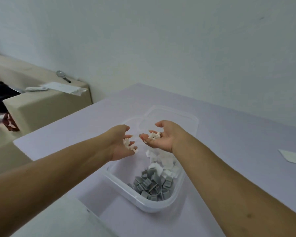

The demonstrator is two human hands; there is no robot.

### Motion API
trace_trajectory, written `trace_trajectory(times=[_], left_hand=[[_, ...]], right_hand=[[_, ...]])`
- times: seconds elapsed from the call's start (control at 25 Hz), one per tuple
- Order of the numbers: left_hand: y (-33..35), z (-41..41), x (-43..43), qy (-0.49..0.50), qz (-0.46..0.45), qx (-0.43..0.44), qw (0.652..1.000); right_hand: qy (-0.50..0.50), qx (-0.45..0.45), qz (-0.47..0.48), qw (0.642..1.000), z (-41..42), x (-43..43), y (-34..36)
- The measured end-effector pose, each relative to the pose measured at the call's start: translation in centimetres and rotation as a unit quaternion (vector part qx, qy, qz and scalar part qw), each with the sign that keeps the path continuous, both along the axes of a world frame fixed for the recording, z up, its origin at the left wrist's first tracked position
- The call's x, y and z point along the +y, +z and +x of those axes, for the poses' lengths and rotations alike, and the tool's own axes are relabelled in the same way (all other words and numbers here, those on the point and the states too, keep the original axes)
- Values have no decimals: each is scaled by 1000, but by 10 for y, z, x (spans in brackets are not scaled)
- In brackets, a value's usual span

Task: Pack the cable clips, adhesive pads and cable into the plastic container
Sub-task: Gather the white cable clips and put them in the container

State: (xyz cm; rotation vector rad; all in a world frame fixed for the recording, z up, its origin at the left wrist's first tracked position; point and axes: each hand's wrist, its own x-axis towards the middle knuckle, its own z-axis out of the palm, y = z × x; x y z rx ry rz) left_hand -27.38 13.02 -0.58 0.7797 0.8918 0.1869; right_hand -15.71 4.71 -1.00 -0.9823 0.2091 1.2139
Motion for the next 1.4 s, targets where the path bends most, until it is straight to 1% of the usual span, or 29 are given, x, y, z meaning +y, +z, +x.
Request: trace_trajectory(times=[0.08, 0.2, 0.36, 0.6, 0.8, 0.96, 1.04, 1.12, 1.2, 1.28, 1.36, 1.4], left_hand=[[-1, 0, 0, 8, -11, -12, 1000], [-1, -2, 0, -6, -23, -40, 999], [6, -3, -1, -26, -21, -42, 999], [8, -5, 3, -24, 3, -35, 999], [13, -6, 1, -46, 47, -28, 997], [32, 2, -7, -67, 88, -30, 993], [51, 17, -19, -89, 92, -48, 991], [69, 40, -34, -104, 100, -75, 987], [79, 70, -57, -126, 116, -94, 981], [79, 100, -86, -169, 132, -98, 972], [70, 133, -126, -232, 151, -93, 956], [64, 149, -147, -265, 164, -88, 946]], right_hand=[[-5, -1, -15, 1000, -2, 13, -4], [-2, -43, -41, 998, 5, 27, -12], [15, -63, -19, 998, 13, 32, -11], [25, -100, -2, 995, 16, 17, 0], [21, -91, 11, 996, 15, -7, 14], [-32, -67, 87, 993, 26, -48, 31], [-93, -61, 122, 986, 44, -81, 37], [-161, -63, 133, 976, 64, -120, 41], [-208, -87, 120, 967, 82, -162, 40], [-231, -129, 75, 961, 96, -201, 36], [-253, -212, -15, 944, 116, -244, 25], [-264, -261, -73, 926, 128, -265, 18]])
